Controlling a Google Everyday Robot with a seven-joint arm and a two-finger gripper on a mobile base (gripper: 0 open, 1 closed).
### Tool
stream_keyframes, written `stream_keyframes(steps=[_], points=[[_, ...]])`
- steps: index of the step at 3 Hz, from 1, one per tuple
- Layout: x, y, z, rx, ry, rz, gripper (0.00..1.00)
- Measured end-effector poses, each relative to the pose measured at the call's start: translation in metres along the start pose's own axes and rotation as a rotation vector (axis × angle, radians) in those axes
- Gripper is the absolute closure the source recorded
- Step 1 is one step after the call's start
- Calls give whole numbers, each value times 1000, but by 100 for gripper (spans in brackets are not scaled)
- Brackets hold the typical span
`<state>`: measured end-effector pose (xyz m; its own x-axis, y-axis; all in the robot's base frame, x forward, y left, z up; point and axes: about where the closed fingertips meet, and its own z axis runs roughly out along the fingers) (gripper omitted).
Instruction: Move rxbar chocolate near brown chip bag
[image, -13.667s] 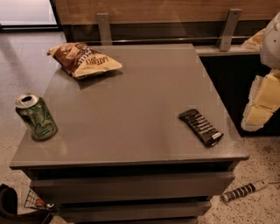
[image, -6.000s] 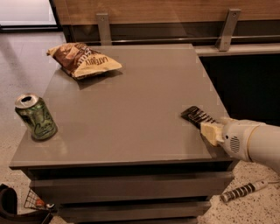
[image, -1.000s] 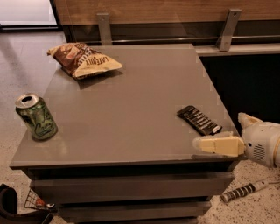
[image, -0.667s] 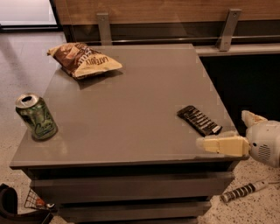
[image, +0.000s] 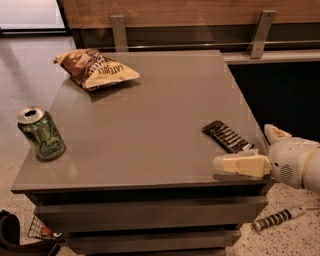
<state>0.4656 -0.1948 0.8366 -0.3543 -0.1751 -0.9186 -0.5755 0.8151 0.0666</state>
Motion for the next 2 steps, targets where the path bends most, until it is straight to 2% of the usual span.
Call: stream_keyframes(steps=[2], points=[[12, 13, 30, -37, -51, 14, 0]])
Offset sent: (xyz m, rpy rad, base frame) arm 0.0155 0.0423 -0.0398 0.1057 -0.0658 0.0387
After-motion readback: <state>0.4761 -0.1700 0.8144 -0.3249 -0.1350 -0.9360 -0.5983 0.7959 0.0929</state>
